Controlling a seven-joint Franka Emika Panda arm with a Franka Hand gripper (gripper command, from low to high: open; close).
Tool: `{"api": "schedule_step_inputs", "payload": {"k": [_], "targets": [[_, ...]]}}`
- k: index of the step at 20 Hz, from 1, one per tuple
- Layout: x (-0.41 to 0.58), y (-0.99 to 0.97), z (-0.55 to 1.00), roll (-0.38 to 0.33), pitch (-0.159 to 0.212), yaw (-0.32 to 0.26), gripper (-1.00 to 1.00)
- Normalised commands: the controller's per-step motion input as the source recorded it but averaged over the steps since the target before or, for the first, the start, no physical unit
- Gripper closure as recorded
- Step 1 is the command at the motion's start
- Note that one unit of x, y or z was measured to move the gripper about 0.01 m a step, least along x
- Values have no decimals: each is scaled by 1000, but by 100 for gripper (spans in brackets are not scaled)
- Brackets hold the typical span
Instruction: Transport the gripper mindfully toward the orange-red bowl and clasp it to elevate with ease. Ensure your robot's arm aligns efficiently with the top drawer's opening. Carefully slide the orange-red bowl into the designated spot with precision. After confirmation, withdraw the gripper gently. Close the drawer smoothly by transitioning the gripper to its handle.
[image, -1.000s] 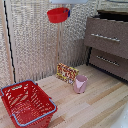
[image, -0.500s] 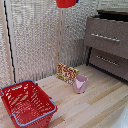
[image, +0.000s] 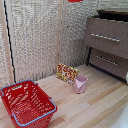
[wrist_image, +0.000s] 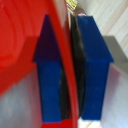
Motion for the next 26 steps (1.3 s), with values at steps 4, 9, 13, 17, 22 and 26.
{"api": "schedule_step_inputs", "payload": {"k": [4,9,13,17,22,26], "targets": [[0,-430,428,2,14,-273,100],[0,-453,433,0,20,-267,100],[0,-569,454,0,22,-221,100],[0,-671,396,1,29,-182,100],[0,-721,75,4,20,-167,100],[-66,-714,-107,14,4,-172,100]]}}
